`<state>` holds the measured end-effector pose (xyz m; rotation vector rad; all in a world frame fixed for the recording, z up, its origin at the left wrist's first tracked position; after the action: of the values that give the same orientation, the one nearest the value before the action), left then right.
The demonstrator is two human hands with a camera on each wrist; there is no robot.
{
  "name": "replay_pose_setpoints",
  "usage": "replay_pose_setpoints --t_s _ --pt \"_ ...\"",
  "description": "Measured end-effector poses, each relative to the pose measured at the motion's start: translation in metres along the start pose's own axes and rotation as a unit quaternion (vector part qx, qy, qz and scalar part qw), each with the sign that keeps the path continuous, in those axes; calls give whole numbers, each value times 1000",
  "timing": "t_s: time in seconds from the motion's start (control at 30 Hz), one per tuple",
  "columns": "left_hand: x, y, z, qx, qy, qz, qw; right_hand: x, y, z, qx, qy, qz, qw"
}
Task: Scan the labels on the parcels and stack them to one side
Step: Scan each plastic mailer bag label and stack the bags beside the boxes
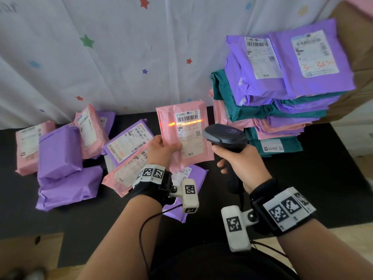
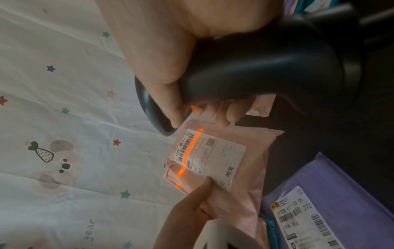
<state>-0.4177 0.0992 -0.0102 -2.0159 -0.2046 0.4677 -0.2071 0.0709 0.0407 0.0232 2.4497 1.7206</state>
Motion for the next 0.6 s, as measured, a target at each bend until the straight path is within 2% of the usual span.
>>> replay_pose_setpoints --t_s 0.6 --pt "2 -1 5 -21 -12 17 1000 -2 3 5 7 -8 5 1000"
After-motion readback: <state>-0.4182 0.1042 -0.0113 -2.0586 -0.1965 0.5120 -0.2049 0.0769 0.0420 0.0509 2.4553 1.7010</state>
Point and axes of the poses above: each hand's wrist, its own z-axis towards the middle knuckle, its own x-axis out of the palm, y = z × x, the point moved 2 cm from there along z, towards the middle knuckle, and after that the axes turned 4 degrees about -y, right-handed, at the moved point
